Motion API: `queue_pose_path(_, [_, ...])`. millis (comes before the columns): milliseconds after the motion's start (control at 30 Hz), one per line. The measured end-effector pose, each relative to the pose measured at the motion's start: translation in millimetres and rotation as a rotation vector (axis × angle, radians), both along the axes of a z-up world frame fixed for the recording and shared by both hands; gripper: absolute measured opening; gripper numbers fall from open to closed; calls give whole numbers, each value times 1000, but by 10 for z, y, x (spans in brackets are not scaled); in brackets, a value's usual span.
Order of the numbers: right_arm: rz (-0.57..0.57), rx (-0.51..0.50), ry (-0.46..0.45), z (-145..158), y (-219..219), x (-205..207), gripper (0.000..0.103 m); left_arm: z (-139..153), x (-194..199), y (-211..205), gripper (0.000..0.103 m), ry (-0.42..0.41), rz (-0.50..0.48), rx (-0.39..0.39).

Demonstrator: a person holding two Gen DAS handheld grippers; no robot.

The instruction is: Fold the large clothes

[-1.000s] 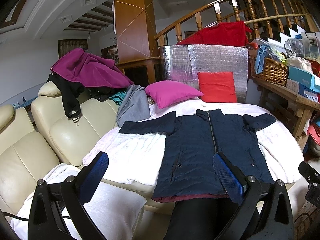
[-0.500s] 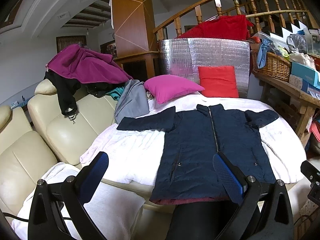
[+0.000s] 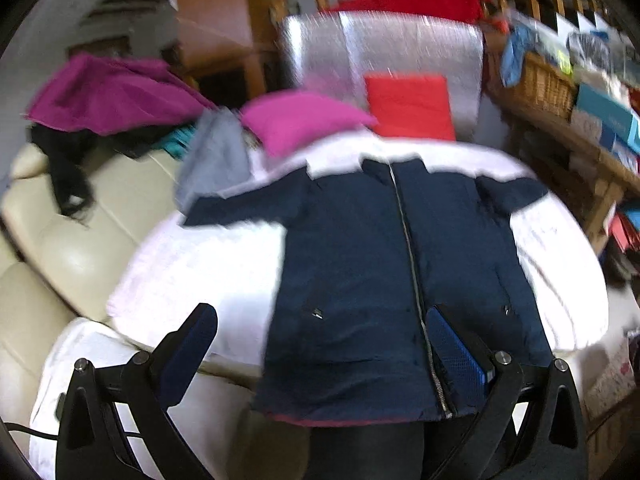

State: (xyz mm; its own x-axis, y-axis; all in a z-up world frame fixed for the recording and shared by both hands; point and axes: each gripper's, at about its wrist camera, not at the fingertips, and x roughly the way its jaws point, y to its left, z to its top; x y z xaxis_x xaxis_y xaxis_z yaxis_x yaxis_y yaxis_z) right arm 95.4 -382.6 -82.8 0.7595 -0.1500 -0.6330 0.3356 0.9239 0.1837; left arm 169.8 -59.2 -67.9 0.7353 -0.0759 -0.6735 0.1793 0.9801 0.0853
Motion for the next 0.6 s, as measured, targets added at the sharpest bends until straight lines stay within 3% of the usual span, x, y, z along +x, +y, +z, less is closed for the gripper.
queue_pose_path(67, [9,89,-15,-56,-408,267,103,-238,296,-145,103,76,-15,23])
queue_pose_path(267, [-55,324,-28,-444,-1616,1117,103,-843,888,-450,103,203,-15,59])
queue_pose_path(500, [-140,593,-65,-1167,-2792,2238,102,-1308,1283,-622,103,307,-6,111])
queue_pose_path(600, [-190,676,-55,-1502,-3079,2607,93,-1462,1393,-691,103,334,-5,132])
